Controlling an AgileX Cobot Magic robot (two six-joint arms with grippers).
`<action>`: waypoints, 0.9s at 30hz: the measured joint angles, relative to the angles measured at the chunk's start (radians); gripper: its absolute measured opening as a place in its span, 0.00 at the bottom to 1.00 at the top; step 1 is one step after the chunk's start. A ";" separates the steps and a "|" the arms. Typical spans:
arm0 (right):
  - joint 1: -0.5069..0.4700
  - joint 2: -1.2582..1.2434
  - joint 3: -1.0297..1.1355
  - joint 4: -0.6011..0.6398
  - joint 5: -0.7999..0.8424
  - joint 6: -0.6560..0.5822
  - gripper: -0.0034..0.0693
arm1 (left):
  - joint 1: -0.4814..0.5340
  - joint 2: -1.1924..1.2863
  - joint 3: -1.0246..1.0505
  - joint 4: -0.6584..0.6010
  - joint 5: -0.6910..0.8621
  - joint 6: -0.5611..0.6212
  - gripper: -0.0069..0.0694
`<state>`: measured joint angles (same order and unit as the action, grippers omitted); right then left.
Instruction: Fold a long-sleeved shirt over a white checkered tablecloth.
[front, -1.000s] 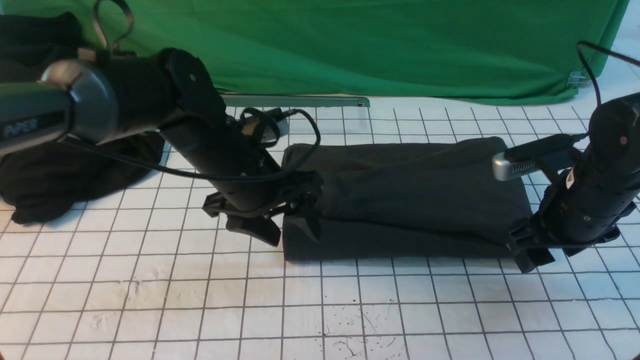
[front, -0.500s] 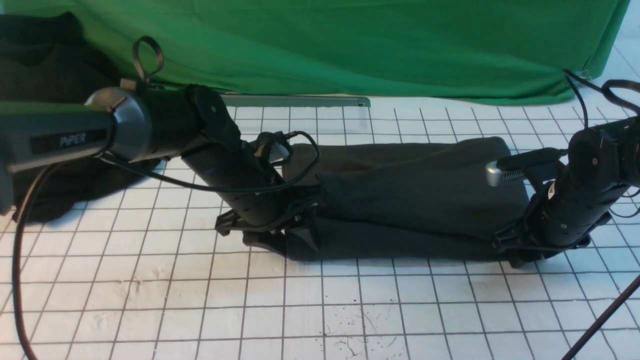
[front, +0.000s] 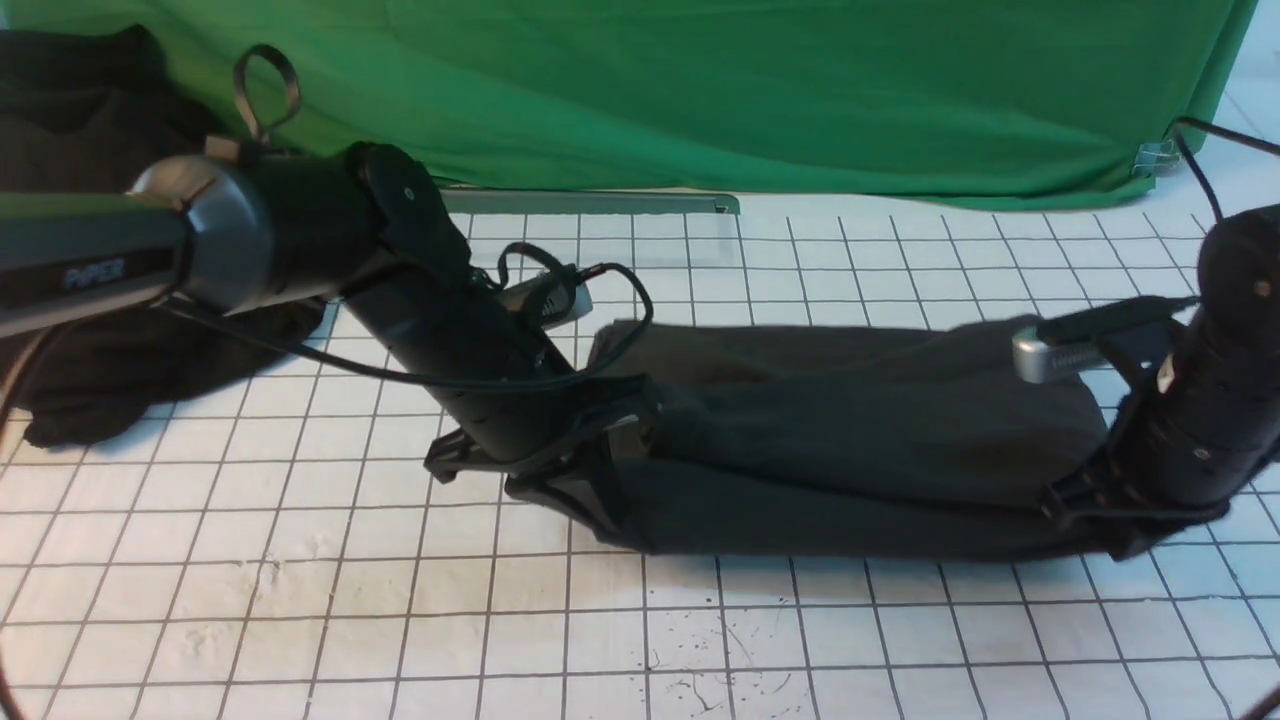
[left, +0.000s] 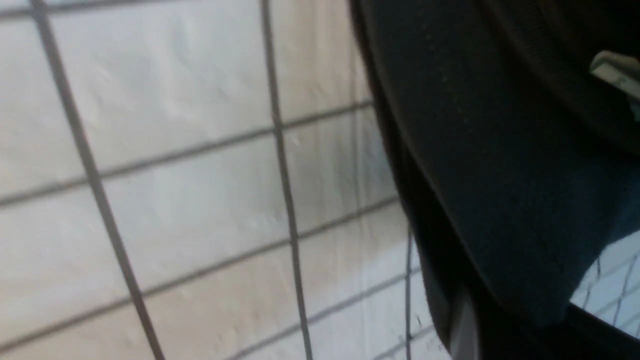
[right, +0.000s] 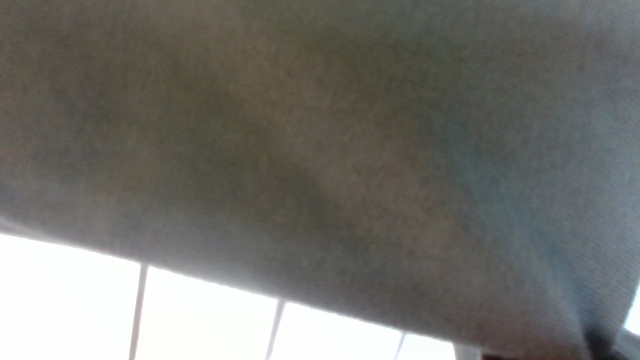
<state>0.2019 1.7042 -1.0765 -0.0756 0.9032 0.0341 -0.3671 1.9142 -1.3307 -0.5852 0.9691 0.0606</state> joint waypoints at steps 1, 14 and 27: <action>0.000 -0.025 0.027 0.002 0.016 0.001 0.08 | -0.010 -0.031 0.033 0.000 0.003 0.003 0.10; 0.000 -0.119 0.264 0.053 -0.104 0.031 0.21 | -0.079 -0.093 0.234 -0.022 -0.095 0.013 0.11; 0.000 -0.304 0.154 0.043 0.143 -0.034 0.64 | -0.120 -0.250 0.235 0.060 -0.081 -0.013 0.58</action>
<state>0.2019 1.4000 -0.9227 -0.0323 1.0464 0.0000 -0.4869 1.6645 -1.0958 -0.5255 0.8881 0.0478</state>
